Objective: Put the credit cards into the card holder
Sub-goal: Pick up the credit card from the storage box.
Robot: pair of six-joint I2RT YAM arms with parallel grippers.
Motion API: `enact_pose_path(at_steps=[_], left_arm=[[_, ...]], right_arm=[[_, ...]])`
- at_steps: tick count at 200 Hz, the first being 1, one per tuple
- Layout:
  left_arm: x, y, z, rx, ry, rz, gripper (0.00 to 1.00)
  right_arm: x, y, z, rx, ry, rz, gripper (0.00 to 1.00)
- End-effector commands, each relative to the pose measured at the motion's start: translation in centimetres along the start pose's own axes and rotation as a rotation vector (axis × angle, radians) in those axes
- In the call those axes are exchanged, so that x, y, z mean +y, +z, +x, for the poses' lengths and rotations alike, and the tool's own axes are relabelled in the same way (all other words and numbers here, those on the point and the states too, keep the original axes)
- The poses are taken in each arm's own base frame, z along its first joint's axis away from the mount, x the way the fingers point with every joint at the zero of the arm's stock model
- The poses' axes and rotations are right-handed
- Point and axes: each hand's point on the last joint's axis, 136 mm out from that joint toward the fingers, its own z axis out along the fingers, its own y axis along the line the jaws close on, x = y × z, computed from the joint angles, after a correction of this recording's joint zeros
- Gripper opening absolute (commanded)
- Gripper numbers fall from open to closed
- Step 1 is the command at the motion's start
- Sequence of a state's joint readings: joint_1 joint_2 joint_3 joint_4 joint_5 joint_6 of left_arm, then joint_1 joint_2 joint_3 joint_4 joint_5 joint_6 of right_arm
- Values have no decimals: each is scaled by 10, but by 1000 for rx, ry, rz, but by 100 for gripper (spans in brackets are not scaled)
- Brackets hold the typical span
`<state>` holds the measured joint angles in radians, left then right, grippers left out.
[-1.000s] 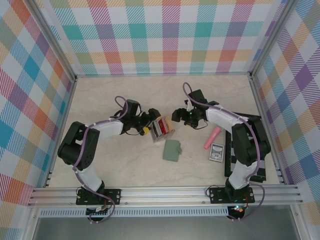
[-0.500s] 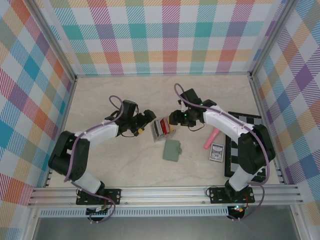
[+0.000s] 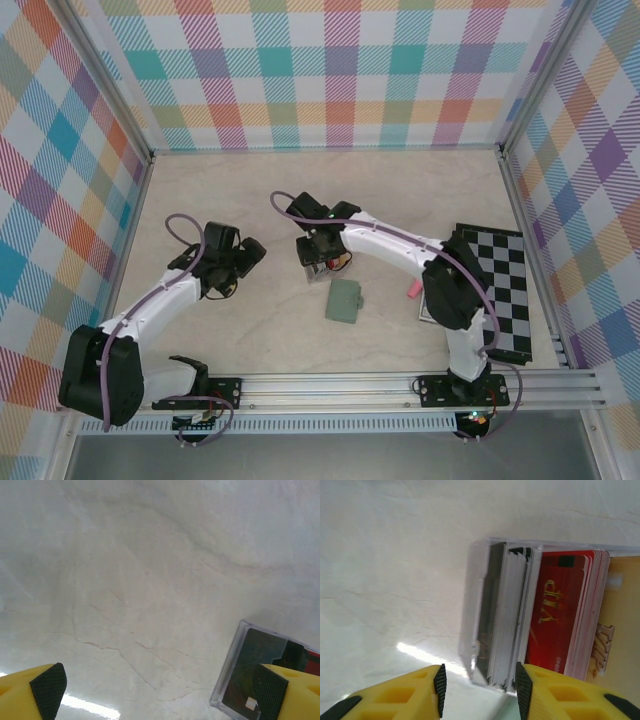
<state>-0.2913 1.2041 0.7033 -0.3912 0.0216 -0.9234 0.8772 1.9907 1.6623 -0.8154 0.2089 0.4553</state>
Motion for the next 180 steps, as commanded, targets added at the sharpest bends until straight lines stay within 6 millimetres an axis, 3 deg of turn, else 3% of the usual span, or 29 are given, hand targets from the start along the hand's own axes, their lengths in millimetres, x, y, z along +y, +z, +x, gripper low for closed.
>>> enact_pose_path(at_steps=[1, 39, 121, 180], left_arm=[[19, -6, -4, -35, 1, -59, 98], [26, -10, -6, -56, 16, -82, 98], [34, -17, -9, -93, 18, -99, 99], [34, -17, -8, -92, 6, -92, 99]], right_arm=[[-12, 1, -3, 11, -31, 127, 43], [-16, 9, -6, 18, -72, 237, 42], [-10, 31, -6, 52, -104, 267, 43], [-27, 37, -11, 37, -196, 338, 39]])
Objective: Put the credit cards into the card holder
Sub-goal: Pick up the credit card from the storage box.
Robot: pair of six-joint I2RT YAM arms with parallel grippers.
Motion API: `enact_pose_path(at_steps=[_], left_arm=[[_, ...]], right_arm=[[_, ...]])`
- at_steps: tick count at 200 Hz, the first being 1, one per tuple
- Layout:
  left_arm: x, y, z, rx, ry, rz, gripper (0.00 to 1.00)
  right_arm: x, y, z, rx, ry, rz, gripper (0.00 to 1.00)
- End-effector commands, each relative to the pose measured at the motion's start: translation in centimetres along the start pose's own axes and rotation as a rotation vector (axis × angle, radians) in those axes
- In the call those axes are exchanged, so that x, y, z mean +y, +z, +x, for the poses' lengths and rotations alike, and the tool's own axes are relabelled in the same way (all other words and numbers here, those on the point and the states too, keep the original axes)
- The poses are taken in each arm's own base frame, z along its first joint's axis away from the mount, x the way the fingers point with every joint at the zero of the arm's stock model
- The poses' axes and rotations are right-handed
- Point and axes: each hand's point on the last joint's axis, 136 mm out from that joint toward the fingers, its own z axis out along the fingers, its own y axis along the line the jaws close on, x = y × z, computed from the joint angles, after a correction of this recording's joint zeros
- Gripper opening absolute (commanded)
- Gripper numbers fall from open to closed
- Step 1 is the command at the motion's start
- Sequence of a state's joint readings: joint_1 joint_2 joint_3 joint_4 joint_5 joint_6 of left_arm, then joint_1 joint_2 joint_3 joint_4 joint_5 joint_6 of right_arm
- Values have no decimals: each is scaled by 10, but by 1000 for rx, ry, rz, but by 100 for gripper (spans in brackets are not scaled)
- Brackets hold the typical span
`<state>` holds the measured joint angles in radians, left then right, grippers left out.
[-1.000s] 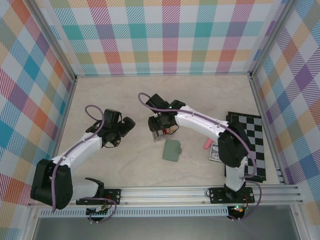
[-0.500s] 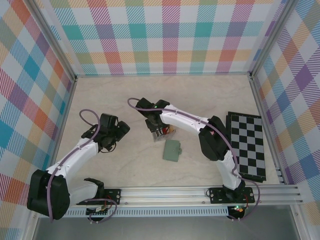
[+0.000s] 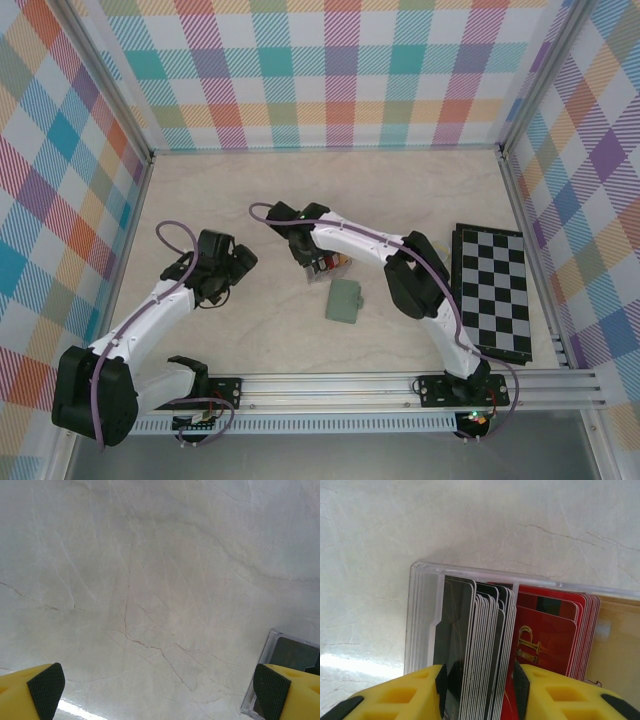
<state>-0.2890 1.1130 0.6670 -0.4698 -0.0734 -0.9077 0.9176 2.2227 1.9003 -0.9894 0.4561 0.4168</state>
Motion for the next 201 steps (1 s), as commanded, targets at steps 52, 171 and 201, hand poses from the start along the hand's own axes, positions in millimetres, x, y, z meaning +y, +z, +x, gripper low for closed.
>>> enact_pose_path(at_steps=[52, 171, 201], left_arm=[[6, 0, -1, -3, -12, -9, 99], [-2, 3, 1, 24, -2, 12, 99], [-4, 4, 3, 36, 1, 13, 99]], right_arm=[[-24, 17, 6, 8, -176, 31, 37], [-27, 16, 2, 43, -131, -27, 45], [-37, 17, 1, 39, -112, 42, 43]])
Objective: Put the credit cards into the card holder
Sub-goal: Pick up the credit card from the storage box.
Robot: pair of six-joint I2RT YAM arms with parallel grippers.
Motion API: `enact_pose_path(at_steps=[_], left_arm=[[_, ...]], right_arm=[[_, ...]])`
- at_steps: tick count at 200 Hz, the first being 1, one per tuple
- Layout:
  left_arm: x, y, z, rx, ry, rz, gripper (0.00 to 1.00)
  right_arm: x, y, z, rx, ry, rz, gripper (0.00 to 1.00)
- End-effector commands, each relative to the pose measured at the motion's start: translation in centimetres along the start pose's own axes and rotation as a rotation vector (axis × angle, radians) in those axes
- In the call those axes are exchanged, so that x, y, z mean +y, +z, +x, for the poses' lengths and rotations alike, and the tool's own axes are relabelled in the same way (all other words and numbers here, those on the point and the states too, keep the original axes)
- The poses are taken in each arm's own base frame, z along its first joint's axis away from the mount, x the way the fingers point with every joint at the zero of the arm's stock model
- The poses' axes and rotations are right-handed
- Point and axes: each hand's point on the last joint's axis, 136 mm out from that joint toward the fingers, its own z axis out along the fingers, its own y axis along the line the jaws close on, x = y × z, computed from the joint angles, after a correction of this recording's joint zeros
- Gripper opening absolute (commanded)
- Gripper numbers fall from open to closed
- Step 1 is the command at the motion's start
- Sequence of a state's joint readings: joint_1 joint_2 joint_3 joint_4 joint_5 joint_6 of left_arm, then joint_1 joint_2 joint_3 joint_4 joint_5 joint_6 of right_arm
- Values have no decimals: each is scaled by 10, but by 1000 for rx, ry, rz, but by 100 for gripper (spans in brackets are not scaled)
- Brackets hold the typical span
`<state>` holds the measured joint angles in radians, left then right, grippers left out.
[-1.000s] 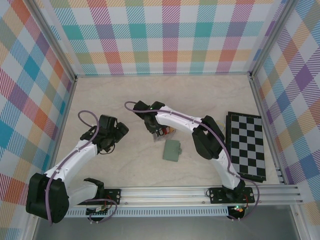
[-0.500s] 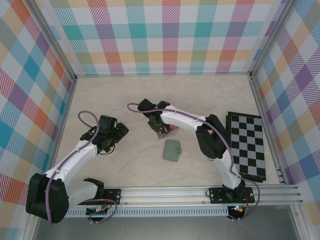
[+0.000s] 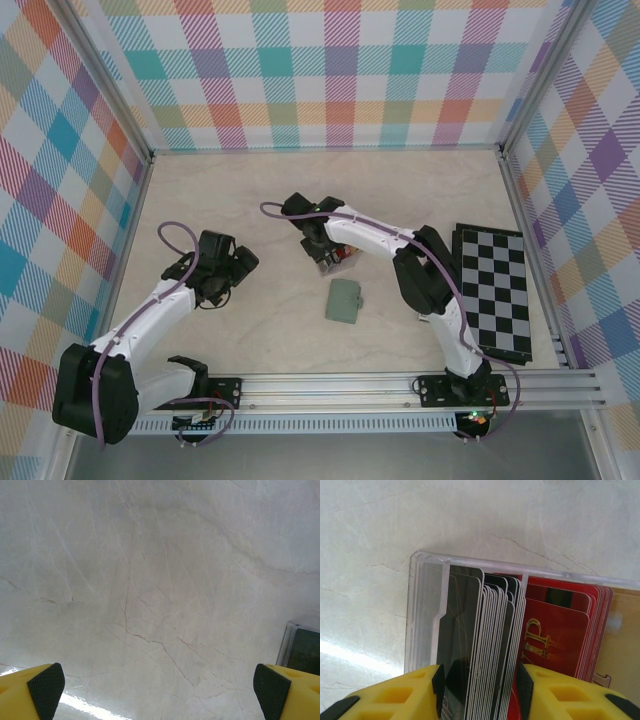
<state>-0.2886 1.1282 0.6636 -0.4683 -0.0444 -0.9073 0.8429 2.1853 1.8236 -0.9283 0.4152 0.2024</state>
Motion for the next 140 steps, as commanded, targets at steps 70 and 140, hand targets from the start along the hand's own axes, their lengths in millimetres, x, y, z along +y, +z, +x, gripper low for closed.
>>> enact_pose_path(at_steps=[70, 140], left_arm=[[-6, 1, -3, 8, -1, 16, 99], [-6, 3, -1, 19, -2, 18, 99]], right_arm=[[-27, -19, -6, -37, 42, 120, 40], [-31, -22, -5, -39, 47, 134, 37]])
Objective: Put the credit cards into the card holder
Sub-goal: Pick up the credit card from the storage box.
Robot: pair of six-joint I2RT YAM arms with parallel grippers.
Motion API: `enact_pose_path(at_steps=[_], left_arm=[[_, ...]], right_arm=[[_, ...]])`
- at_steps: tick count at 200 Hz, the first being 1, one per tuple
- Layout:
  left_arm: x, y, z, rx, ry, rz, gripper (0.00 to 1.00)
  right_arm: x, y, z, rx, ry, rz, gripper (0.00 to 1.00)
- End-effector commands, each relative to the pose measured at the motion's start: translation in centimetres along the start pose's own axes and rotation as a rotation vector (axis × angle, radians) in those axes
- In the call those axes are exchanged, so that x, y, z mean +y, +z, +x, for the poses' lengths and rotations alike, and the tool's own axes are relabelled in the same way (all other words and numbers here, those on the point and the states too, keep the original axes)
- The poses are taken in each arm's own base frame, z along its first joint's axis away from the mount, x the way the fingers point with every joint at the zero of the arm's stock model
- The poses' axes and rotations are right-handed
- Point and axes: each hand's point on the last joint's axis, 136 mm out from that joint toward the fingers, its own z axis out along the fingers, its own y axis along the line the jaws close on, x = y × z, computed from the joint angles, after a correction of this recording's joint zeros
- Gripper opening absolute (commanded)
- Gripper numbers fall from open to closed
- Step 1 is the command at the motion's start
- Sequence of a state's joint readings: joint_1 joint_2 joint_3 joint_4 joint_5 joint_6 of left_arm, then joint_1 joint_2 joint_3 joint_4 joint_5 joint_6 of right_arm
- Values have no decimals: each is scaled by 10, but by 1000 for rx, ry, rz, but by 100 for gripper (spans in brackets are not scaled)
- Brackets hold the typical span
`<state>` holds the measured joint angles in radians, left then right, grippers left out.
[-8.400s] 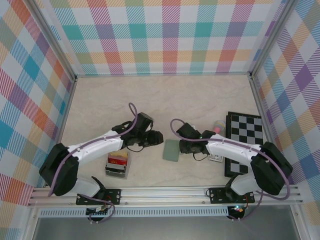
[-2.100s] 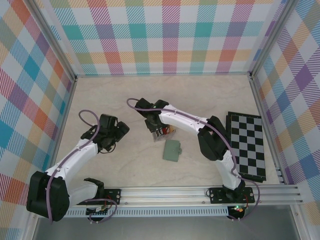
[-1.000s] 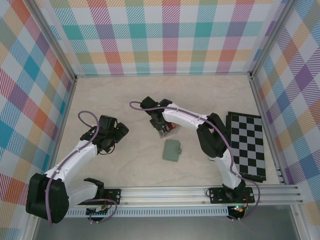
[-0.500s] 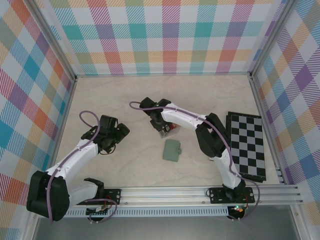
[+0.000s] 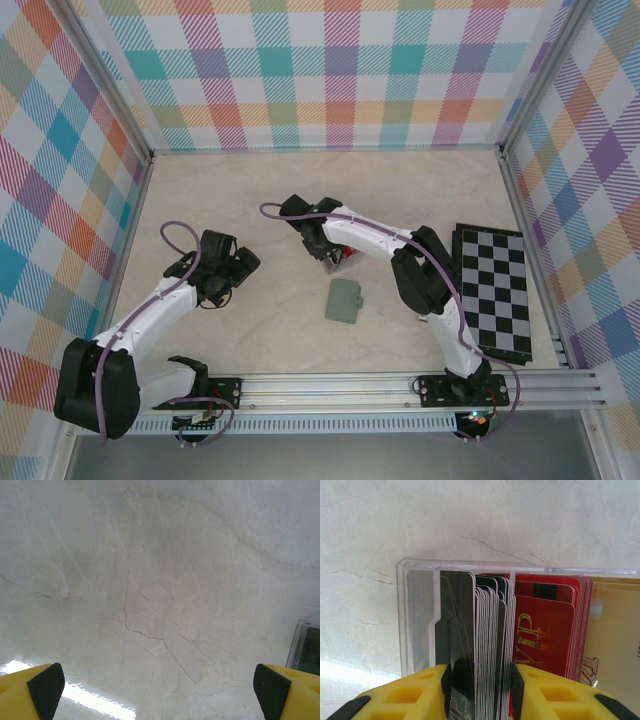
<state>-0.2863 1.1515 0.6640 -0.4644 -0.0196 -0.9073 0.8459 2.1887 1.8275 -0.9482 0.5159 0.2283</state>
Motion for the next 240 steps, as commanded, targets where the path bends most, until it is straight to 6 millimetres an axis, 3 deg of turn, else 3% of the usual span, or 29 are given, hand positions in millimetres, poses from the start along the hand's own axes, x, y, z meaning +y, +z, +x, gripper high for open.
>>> enact_pose_path(at_steps=[1, 74, 116, 186, 218, 240], left_arm=[[-7, -2, -6, -11, 0, 23, 99], [-8, 0, -5, -4, -2, 28, 99], [-9, 2, -4, 3, -2, 26, 99], [-13, 1, -3, 15, 8, 38, 99], [-27, 0, -2, 41, 29, 90, 99], [-52, -5, 2, 73, 71, 201, 98]], right_arm=[[-16, -20, -5, -28, 32, 32, 37], [-19, -20, -4, -28, 36, 41, 32], [-19, -20, -2, -22, 40, 39, 24], [-13, -38, 1, -31, 79, -52, 12], [-6, -50, 2, -40, 113, -133, 8], [-4, -69, 0, -75, 168, -224, 7]])
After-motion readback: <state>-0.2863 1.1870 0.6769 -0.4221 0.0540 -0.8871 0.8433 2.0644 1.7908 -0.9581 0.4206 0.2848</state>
